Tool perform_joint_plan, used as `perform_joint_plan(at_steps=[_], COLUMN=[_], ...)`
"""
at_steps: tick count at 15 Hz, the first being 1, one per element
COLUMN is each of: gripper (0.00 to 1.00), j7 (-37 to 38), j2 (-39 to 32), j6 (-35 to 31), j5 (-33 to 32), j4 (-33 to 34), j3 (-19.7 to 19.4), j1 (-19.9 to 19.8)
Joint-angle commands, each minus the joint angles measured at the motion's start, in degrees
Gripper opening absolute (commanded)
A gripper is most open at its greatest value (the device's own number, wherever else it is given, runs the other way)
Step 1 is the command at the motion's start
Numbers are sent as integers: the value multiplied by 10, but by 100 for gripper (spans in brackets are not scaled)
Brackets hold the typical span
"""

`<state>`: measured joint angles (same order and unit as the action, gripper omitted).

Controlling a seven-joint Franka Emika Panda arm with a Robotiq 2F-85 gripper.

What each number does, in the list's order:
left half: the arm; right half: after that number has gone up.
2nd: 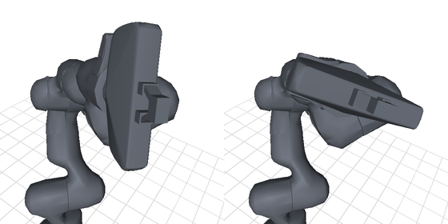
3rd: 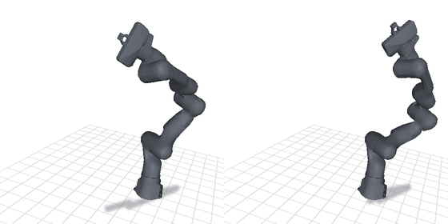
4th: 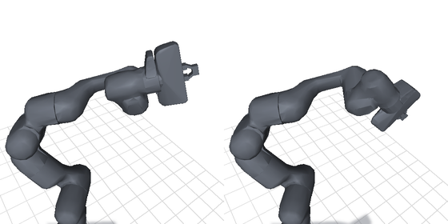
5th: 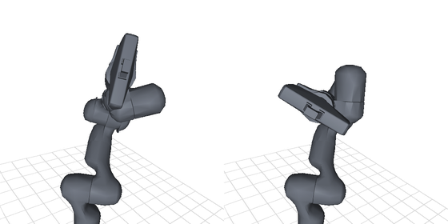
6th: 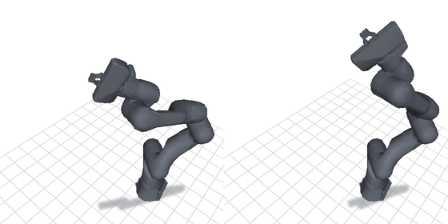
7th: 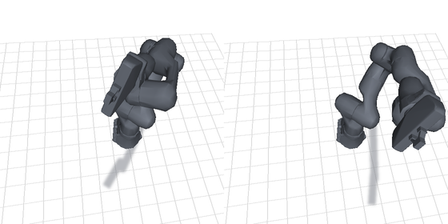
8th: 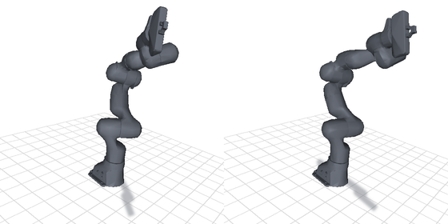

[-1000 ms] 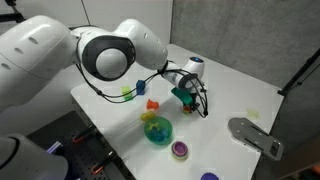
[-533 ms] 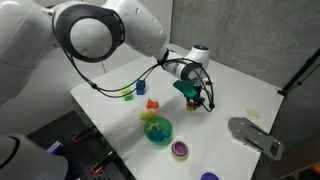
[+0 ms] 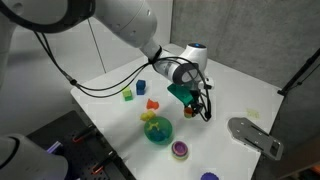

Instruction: Put the small cups onto the stack of cups

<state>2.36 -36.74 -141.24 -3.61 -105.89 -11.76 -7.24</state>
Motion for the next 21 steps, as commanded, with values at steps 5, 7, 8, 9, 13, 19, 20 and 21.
perform_joint_plan(at_steps=[5,7,8,9,13,19,20,21], gripper=[34,34,34,59,59,34,34,34], j7=[2,4,6,5,5,-2,-4,-6], j2=[63,70,77,45,58,50,51,53], j6=[-59,-51,-43,-50,-49,-87,-91,-93], j5=[-52,-53,-46,-45,-45,-49,-46,-42], j4=[-140,-153,-155,-130,-140,-148,-150,-153], j3=[-39,-44,-43,-39,-39,-46,-45,-43], j1=[-7,-8,-10,-11,-12,-21,-26,-31])
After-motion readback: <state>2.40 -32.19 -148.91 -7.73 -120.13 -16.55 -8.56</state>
